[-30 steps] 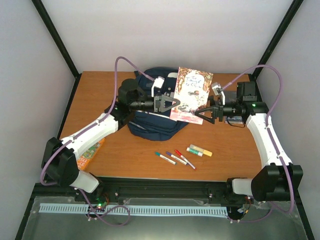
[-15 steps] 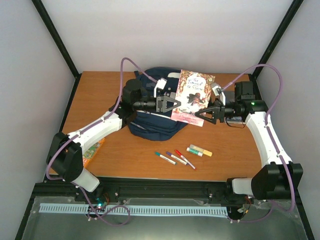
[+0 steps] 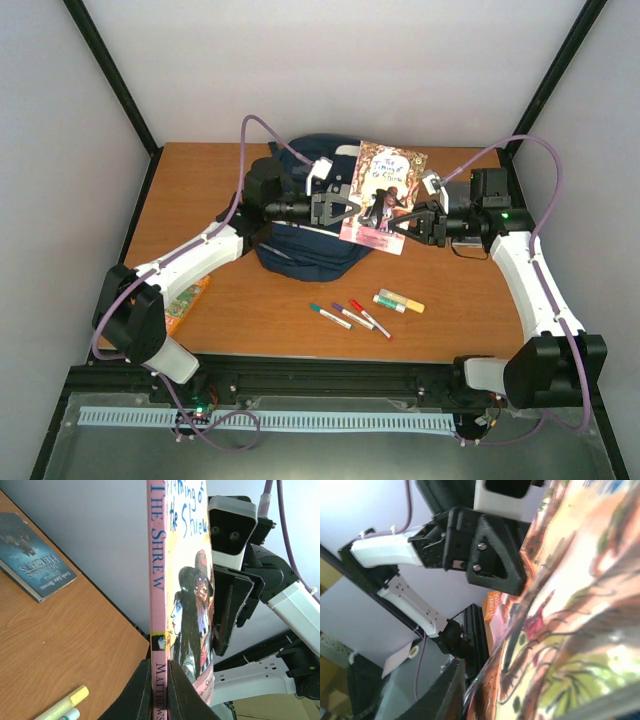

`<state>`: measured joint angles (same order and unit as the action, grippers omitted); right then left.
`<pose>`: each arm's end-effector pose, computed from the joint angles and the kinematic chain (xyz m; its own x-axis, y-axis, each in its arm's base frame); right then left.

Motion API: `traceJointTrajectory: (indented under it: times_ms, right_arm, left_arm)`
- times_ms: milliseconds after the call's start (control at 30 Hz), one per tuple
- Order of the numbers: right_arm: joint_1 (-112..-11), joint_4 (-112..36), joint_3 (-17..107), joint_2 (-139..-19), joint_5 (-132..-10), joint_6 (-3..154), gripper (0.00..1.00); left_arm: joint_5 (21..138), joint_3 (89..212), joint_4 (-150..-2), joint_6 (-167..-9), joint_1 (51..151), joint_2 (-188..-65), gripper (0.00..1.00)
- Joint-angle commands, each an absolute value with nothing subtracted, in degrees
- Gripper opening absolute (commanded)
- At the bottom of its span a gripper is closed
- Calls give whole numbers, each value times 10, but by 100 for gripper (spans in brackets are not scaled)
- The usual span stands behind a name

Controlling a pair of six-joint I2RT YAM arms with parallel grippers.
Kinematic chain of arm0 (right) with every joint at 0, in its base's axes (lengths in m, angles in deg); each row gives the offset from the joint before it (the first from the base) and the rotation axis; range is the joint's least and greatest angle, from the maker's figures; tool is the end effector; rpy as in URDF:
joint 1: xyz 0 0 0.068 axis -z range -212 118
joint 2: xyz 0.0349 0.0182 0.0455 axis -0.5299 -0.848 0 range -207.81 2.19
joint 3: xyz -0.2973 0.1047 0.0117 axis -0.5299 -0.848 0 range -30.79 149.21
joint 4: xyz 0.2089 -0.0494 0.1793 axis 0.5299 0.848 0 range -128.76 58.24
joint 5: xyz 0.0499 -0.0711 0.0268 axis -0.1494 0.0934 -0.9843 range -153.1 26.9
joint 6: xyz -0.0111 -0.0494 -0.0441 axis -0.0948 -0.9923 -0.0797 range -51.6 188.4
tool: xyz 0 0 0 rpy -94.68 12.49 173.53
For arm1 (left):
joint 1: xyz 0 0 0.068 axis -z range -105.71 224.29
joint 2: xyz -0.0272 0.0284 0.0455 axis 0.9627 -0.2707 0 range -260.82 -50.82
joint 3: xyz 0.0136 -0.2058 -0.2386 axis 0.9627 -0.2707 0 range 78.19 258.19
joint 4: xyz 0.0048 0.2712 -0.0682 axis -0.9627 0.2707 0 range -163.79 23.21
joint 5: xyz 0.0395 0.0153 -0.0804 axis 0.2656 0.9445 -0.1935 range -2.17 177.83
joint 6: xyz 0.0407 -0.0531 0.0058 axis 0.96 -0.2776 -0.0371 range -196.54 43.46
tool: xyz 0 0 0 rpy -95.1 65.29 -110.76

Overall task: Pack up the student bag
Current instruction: Pick up the book from the center of the board.

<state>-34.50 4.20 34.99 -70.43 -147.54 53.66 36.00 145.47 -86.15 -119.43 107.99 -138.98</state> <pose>0.2461 0.0643 0.3750 -0.5734 -0.0495 -0.8178 -0.8190 0.0580 0.5708 0.2965 -0.2483 0.3672 -0.7639 0.0039 -0.6453 0.6413 0.1167 -0.7584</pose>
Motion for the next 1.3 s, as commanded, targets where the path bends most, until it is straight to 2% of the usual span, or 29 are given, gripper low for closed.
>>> traceJointTrajectory:
  times_ms: [0,67,200,267,300,333,367,433,500,633,733,933,1100,1167,1267]
  right_arm:
    - [-350,-22,345,-690,-1448,614,9]
    - [-347,-44,341,-687,-1418,637,3]
    - [-346,-64,335,-676,-1334,656,3]
    - [-345,-60,334,-668,-1251,650,3]
    - [-345,-56,333,-665,-1216,641,3]
    - [-345,-52,331,-663,-1184,632,3]
    - [-344,-51,326,-661,-1158,624,3]
    - [-343,-53,313,-659,-1130,601,3]
    - [-342,-58,291,-658,-1117,563,3]
    - [-342,-75,222,-655,-1127,500,3]
    - [-342,-65,218,-651,-1100,481,3]
    - [-340,-86,215,-637,-1049,508,3]
    - [-308,-93,210,-629,-988,531,3]
    - [-293,-88,212,-631,-986,534,3]
    - [-289,-85,211,-628,-973,533,3]
  left_arm:
    - [395,1454,-852,-1169,1065,-1386,1]
    - [401,1451,-849,-1166,1065,-1384,1]
    - [412,1445,-838,-1159,1065,-1383,1]
    - [426,1444,-822,-1146,1065,-1383,1]
    - [438,1446,-805,-1136,1065,-1384,8]
    - [455,1451,-779,-1124,1065,-1384,28]
    - [479,1457,-746,-1109,1065,-1386,41]
    - [530,1460,-693,-1087,1065,-1384,57]
    - [586,1457,-647,-1073,1064,-1381,64]
    - [711,1459,-541,-1054,1063,-1379,65]
    - [798,1469,-434,-1020,1063,-1377,63]
    - [855,1432,-389,-923,1069,-1337,60]
    - [906,1453,-347,-844,1105,-1344,60]
    - [964,1483,-302,-844,1113,-1369,60]
    - [1075,1528,-242,-901,1092,-1406,68]
